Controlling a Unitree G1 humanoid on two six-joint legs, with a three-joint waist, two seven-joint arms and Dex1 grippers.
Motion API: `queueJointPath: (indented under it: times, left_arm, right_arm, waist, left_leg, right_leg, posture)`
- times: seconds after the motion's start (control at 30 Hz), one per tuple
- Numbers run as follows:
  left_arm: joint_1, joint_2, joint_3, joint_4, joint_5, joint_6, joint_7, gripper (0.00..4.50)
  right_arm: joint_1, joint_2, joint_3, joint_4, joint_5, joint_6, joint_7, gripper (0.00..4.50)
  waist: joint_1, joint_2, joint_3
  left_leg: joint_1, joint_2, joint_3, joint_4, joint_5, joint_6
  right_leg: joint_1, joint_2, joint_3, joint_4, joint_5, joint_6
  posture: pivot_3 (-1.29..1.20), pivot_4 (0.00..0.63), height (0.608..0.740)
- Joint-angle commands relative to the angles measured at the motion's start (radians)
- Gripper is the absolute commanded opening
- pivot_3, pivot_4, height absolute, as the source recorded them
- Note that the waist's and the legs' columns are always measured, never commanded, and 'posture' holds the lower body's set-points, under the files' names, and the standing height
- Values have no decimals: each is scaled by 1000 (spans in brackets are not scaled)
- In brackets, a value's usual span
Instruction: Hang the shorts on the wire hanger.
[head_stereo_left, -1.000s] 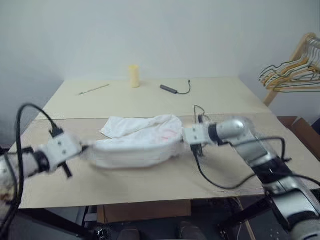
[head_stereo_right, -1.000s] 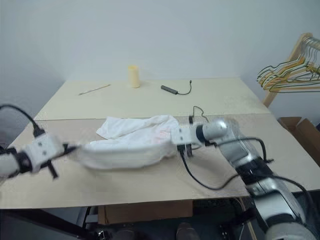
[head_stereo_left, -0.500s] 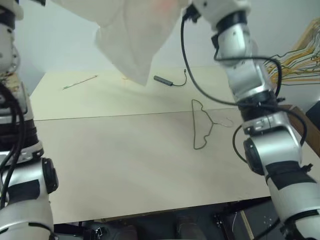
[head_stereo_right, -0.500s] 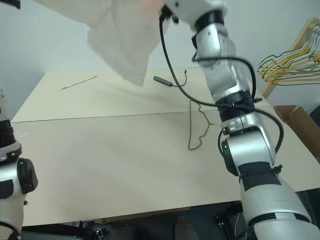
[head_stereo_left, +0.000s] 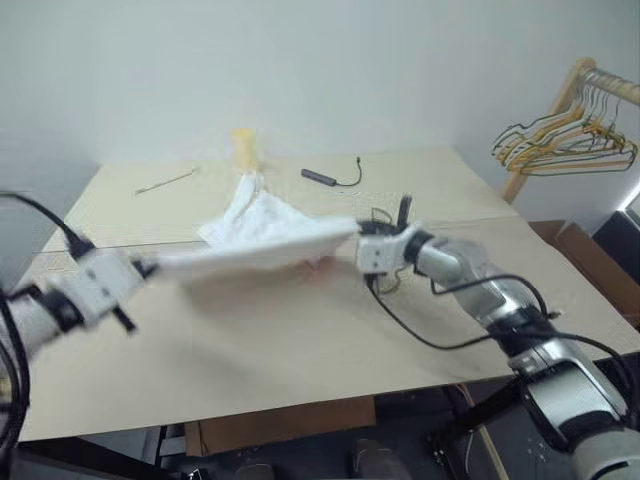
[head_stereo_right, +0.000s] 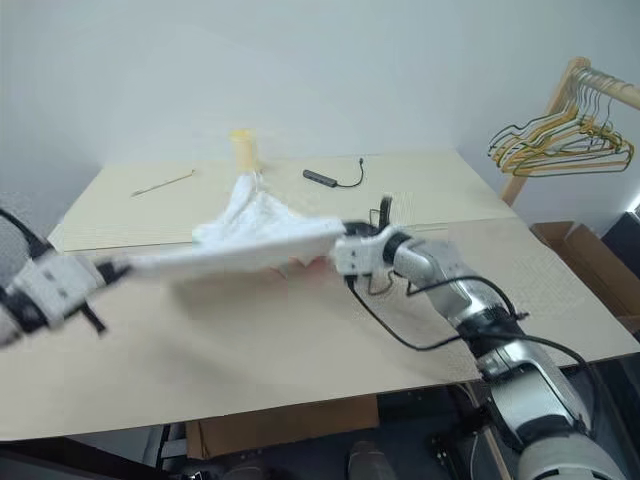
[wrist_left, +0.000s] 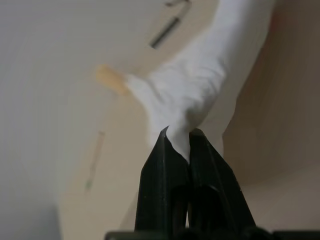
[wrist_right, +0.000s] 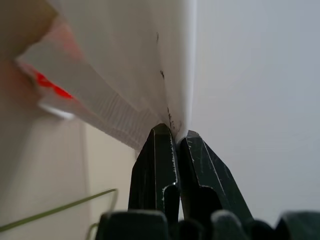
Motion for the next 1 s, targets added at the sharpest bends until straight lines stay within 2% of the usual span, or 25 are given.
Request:
queueJointPath:
  times: [0.03,0.17,0.33,0.43,0.6,0.7,0.83,1.0]
  left_arm:
    - [153,39,62,-99,14,-2,-115,0]
    - [337,67,143,-183,1,41,-257,0]
    - [483,101,197,-229,39,71,-387,0]
    - [526,114,184,-249,69,91,-419,0]
    - [493,110,137,-248,107,99,-387,0]
    - [466,112,125,-245,93,103,-397,657]
    - [478,129,167,-207,119,91,-441,1968]
    - [507,154,237,-110,185,57,-484,3591]
  right_arm:
    - [45,-86,-2,-139,84,-42,225,27]
    - [111,-185,-8,-266,195,-38,460,27]
    - [149,-216,-19,-352,285,6,607,27]
    - [166,-215,-14,-365,296,11,646,27]
    - [177,-208,-12,-351,264,-4,646,27]
    - [177,-229,-20,-370,281,17,689,815]
    - [195,-280,-58,-417,395,58,787,2231]
    - [213,-319,-149,-425,494,136,832,3986]
  waist:
    - [9,0,0]
    - [29,-1,0]
    - [40,-1,0]
    - [43,-1,0]
    - [49,-1,1]
    - [54,-1,1]
    - [60,-1,1]
    - [60,0,1]
  left_leg:
    - [0,0,0,0,0,0]
    - [-2,0,0,0,-1,2]
    - [0,0,1,0,-2,4]
    - [1,1,2,0,-3,4]
    - [1,0,2,0,-3,4]
    - [1,0,2,0,-3,4]
    - [0,0,3,0,-3,5]
    - [1,1,4,-1,-4,5]
  right_leg:
    - [0,0,0,0,0,0]
    - [-1,-1,0,-1,-1,1]
    - [0,0,0,-1,-2,0]
    - [0,0,0,-1,-3,0]
    - [0,-1,0,-1,-3,0]
    - [-1,-1,0,-2,-3,0]
    - [-2,-1,0,-2,-3,0]
    - [-2,-1,0,-2,-4,-1]
  posture:
    - [57,0,740]
    - [60,0,740]
    - [59,0,740]
    - [58,0,740]
    - [60,0,740]
    - [55,0,740]
    - [49,0,740]
    - [32,0,740]
